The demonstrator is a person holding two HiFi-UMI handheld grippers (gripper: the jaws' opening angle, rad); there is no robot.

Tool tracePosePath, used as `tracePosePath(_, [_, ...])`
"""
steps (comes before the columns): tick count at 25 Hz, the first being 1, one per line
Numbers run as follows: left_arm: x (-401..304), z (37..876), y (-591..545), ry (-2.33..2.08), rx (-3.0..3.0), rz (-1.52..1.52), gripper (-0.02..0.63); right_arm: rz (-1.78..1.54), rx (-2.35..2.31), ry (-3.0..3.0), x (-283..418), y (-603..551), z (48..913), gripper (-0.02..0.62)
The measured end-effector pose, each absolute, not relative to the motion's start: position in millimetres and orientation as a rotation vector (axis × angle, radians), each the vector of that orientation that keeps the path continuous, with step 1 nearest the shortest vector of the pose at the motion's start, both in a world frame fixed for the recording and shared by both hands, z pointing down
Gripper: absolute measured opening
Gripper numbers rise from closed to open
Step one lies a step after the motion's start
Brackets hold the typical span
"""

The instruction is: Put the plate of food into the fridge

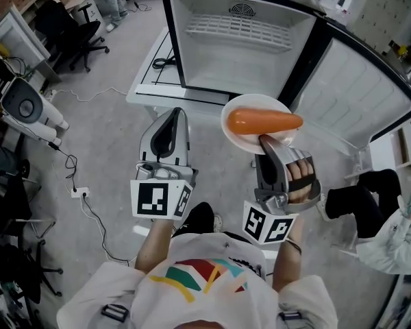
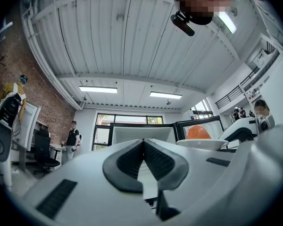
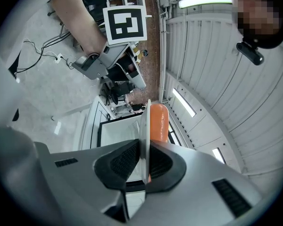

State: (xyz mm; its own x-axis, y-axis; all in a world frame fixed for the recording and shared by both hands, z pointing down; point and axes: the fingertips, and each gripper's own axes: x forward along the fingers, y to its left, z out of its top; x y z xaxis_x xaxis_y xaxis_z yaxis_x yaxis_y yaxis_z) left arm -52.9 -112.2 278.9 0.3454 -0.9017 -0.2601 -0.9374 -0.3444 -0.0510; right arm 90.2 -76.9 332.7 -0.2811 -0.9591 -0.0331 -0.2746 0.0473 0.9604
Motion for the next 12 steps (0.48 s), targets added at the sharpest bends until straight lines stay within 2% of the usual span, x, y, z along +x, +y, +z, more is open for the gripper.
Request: tracePosePath(12, [-40, 288, -150, 1.642, -2.438, 0.243, 0.006, -1.241, 1.257, -1.640, 96, -114, 346, 0.031])
